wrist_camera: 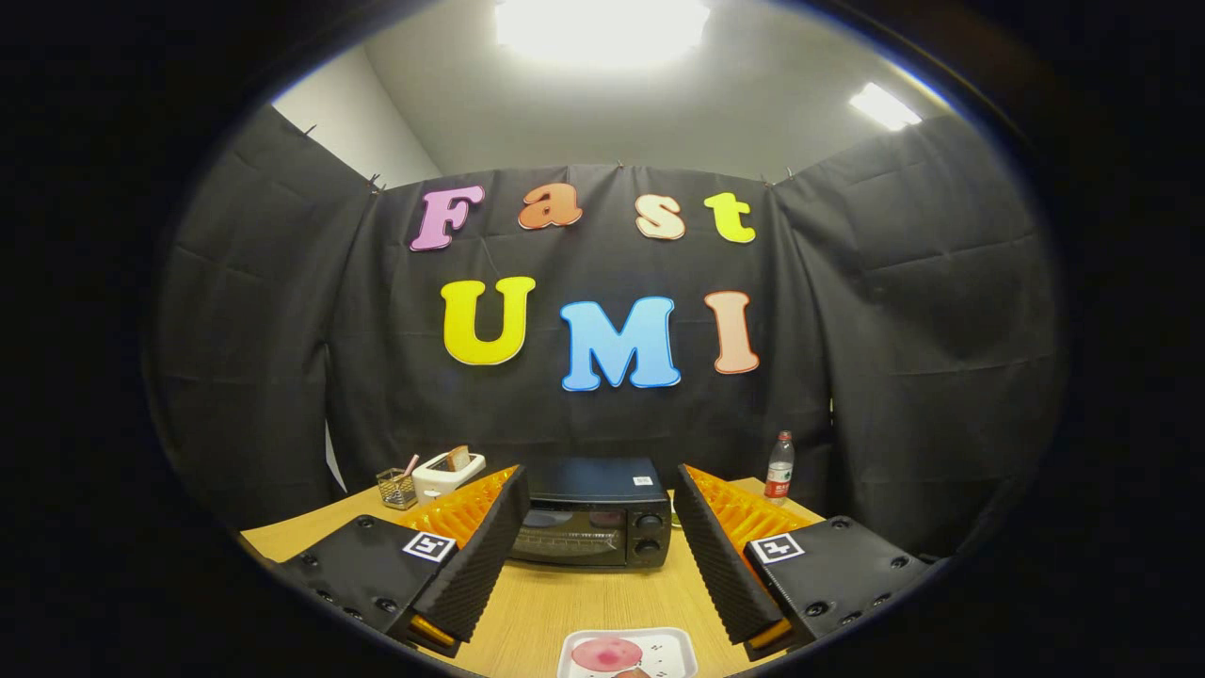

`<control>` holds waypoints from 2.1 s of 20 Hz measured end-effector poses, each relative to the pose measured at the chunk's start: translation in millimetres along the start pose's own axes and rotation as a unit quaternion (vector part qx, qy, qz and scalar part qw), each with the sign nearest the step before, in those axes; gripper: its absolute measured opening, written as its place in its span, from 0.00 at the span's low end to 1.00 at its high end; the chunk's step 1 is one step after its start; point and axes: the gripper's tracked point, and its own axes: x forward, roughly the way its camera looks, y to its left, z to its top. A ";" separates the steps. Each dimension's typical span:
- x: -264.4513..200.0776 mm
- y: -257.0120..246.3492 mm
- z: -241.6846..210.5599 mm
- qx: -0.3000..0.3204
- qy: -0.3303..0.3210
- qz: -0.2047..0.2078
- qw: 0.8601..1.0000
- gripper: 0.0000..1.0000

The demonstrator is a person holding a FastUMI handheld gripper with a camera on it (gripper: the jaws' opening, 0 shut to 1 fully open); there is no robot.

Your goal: Open the toaster oven, put the food inside, and close the toaster oven door.

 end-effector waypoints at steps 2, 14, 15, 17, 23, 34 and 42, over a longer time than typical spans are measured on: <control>12.6 6.9 -4.2 -0.002 0.002 0.009 1.000 0.98; 118.6 51.4 -46.5 -0.006 0.036 0.050 0.998 0.98; 126.1 54.1 -50.3 -0.007 0.038 0.050 0.998 0.98; 142.4 58.7 -57.5 -0.008 0.043 0.050 0.998 0.98; 182.0 71.2 -91.0 -0.010 0.072 0.049 0.996 0.98; 226.9 81.6 -157.5 -0.018 0.146 0.023 0.989 0.98; 215.3 79.4 -175.2 -0.008 0.162 0.009 0.987 0.98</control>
